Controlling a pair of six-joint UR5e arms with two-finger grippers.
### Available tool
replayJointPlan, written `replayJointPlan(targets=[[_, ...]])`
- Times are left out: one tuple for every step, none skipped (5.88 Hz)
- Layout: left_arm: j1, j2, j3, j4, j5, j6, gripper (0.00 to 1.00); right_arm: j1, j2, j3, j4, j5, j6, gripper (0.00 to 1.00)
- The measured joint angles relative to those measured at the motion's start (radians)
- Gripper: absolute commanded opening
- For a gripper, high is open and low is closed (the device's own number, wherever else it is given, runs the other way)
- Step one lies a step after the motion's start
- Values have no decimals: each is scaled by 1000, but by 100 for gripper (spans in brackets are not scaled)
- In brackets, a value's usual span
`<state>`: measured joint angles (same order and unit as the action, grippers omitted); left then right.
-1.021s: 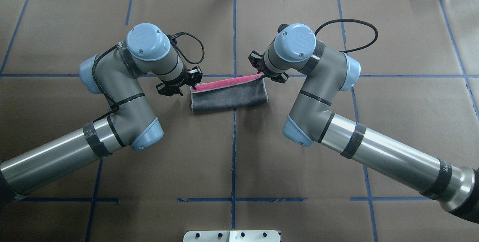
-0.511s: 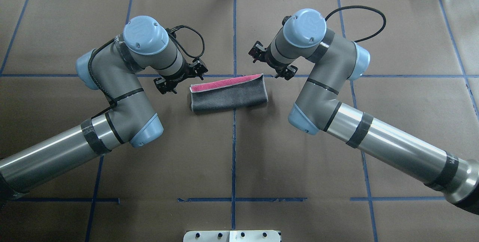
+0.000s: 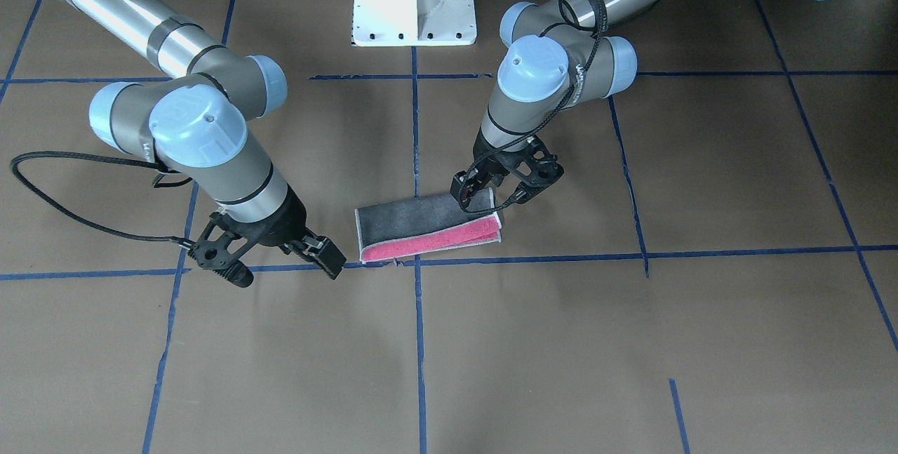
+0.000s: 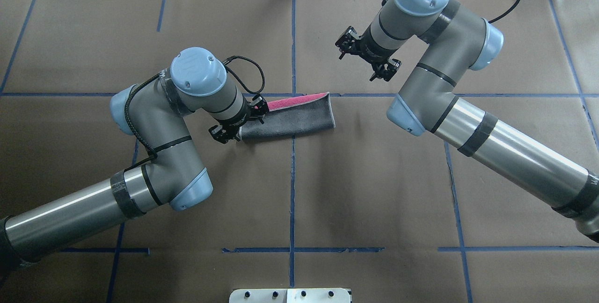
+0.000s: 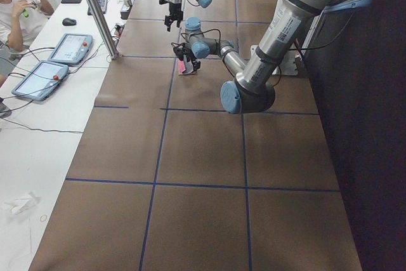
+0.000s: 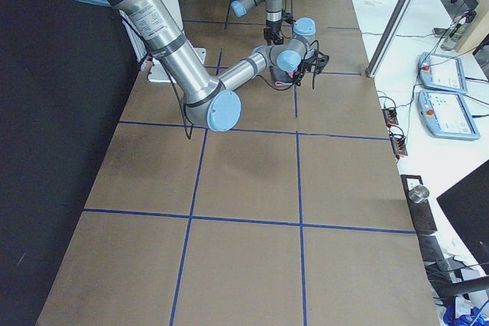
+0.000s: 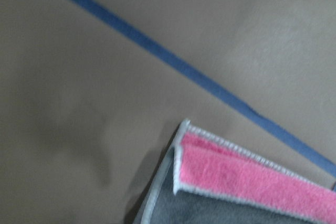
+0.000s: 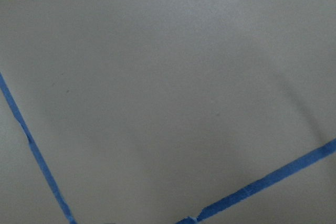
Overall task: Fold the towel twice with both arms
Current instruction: 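Grasp the folded strip's end nearest the left gripper while the right arm withdraws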
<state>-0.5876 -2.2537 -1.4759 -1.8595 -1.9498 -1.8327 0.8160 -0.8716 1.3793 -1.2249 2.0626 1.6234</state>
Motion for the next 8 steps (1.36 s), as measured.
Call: replayJointPlan(targets=[[5, 4, 0, 0, 1, -14, 53, 9, -5, 20, -33, 10, -28, 100], [5, 12, 0, 0, 2, -16, 53, 11, -8, 30, -45, 12, -37, 100], [5, 25, -2, -1, 3, -16, 53, 13, -12, 34, -47, 12, -40, 100], [5, 34, -5, -2, 3, -18, 51, 15, -15, 36, -48, 11, -41, 100], [5, 36, -10, -2, 3, -22, 45, 16, -17, 37, -48, 11, -42, 100], [6, 36, -11, -2, 3, -24, 44, 17, -23, 43, -48, 11, -42, 100], [9, 35, -10, -2, 3, -24, 42, 18, -37, 59, -48, 10, -42, 100], [12, 35, -8, -3, 3, -22, 39, 18, -49, 74, -48, 10, -42, 100]])
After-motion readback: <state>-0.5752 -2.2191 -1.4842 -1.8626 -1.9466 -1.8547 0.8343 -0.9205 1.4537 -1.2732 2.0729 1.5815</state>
